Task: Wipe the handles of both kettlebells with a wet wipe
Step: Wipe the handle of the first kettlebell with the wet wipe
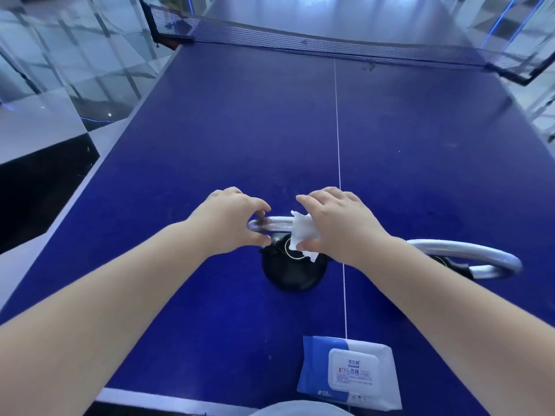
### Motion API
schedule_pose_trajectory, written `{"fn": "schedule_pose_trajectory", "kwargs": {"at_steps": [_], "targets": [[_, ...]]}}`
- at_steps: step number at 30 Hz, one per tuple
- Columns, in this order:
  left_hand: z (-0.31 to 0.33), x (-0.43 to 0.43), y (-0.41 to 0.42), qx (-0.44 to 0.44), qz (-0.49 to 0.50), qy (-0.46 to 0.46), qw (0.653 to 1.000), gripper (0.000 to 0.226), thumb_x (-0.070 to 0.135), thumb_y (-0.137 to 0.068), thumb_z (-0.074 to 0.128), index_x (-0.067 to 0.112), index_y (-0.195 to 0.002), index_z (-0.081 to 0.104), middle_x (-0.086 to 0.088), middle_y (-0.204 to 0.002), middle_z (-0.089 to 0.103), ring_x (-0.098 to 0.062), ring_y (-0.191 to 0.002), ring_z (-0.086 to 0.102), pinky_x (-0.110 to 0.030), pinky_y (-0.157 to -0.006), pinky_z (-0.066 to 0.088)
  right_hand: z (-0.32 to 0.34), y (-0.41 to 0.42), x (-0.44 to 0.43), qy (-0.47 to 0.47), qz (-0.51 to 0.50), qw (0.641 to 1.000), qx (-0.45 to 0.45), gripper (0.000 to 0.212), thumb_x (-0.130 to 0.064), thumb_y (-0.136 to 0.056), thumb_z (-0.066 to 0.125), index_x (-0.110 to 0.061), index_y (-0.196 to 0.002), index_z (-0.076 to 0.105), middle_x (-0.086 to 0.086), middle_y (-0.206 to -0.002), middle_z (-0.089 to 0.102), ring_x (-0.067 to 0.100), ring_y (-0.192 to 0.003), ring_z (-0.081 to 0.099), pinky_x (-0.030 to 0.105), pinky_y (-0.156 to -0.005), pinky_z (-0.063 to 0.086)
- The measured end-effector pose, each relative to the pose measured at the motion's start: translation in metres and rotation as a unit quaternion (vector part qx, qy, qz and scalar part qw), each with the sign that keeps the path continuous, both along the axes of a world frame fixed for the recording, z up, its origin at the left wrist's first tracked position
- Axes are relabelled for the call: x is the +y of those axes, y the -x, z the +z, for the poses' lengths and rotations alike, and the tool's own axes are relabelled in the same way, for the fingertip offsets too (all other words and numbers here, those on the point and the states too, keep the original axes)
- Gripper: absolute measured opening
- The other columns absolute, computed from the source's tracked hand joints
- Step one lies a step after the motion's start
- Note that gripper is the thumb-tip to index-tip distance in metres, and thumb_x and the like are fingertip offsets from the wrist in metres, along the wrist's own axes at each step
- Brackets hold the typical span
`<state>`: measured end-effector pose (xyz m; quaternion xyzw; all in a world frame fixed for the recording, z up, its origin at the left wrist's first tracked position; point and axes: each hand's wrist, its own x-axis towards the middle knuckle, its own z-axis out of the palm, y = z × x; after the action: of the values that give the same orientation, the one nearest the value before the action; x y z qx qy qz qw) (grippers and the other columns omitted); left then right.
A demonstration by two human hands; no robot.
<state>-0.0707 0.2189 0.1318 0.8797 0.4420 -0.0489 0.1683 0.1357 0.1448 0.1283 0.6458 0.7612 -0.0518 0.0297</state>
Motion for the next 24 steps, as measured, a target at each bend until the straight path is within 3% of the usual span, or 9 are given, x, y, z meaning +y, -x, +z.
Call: {"fn": "schedule_pose_trajectory", "kwargs": {"at_steps": [3,6,9,11,14,21,24], "targets": [[0.000,-0.003,-0.005,-0.009,0.020,-0.038,0.999,0.035,0.054,-0.076,0.072,0.034,-0.105,0.069,0.007,-0.093,0.066,-0.017,-0.105,0.053,-0.031,-0.080,0.045,-0.004,0.006,0.015,0.038,0.015,0.998,-0.045,0.051,-0.061,-0.082,0.060,-0.022,-0.115,0.053,-0.006,-0.107,0.061,0.021,-0.106,0.054,0.034,-0.091,0.041],[-0.001,-0.002,-0.007,-0.009,0.038,-0.046,0.998,0.030,0.054,-0.072,0.075,0.032,-0.092,0.073,0.006,-0.079,0.065,-0.019,-0.084,0.059,-0.030,-0.060,0.046,-0.014,0.009,0.020,0.018,0.031,0.997,-0.063,0.024,-0.043,-0.091,0.053,-0.020,-0.087,0.046,-0.004,-0.079,0.056,0.025,-0.080,0.057,0.035,-0.078,0.041],[-0.002,-0.003,-0.008,-0.007,0.044,-0.052,0.998,0.029,0.054,-0.071,0.076,0.032,-0.090,0.074,0.006,-0.076,0.065,-0.018,-0.078,0.059,-0.025,-0.050,0.033,-0.025,0.009,0.017,-0.029,0.024,0.996,-0.082,0.022,-0.026,-0.091,0.053,-0.017,-0.076,0.039,-0.005,-0.057,0.036,0.027,-0.057,0.044,0.034,-0.066,0.031],[-0.002,-0.003,-0.008,-0.010,0.049,-0.050,0.997,0.028,0.054,-0.072,0.076,0.033,-0.090,0.074,0.006,-0.077,0.066,-0.018,-0.078,0.059,-0.026,-0.051,0.035,-0.028,0.008,0.015,-0.032,0.018,0.995,-0.092,0.032,-0.022,-0.090,0.055,-0.017,-0.069,0.032,-0.006,-0.054,0.030,0.022,-0.047,0.032,0.033,-0.063,0.026],[-0.001,-0.005,-0.008,-0.012,0.051,-0.053,0.997,0.027,0.053,-0.074,0.075,0.034,-0.093,0.074,0.007,-0.080,0.066,-0.019,-0.081,0.058,-0.028,-0.057,0.039,-0.026,0.007,0.013,-0.039,0.018,0.995,-0.089,0.034,-0.019,-0.088,0.058,-0.016,-0.067,0.032,-0.005,-0.053,0.028,0.016,-0.043,0.022,0.033,-0.061,0.024],[-0.003,-0.007,-0.008,-0.016,0.074,-0.042,0.996,0.027,0.053,-0.074,0.074,0.036,-0.095,0.073,0.009,-0.079,0.063,-0.018,-0.084,0.057,-0.028,-0.057,0.036,-0.029,-0.009,0.001,-0.043,-0.014,0.997,-0.067,0.030,-0.029,-0.093,0.056,-0.015,-0.074,0.038,-0.005,-0.052,0.031,0.026,-0.048,0.035,0.032,-0.061,0.027],[-0.004,-0.005,-0.009,-0.018,0.091,-0.027,0.995,0.028,0.052,-0.072,0.076,0.036,-0.095,0.073,0.009,-0.083,0.065,-0.019,-0.086,0.058,-0.027,-0.058,0.040,-0.030,-0.021,-0.006,-0.022,-0.049,0.997,-0.061,0.027,-0.029,-0.092,0.054,-0.016,-0.075,0.038,-0.005,-0.057,0.040,0.027,-0.057,0.042,0.031,-0.051,0.019]]}}
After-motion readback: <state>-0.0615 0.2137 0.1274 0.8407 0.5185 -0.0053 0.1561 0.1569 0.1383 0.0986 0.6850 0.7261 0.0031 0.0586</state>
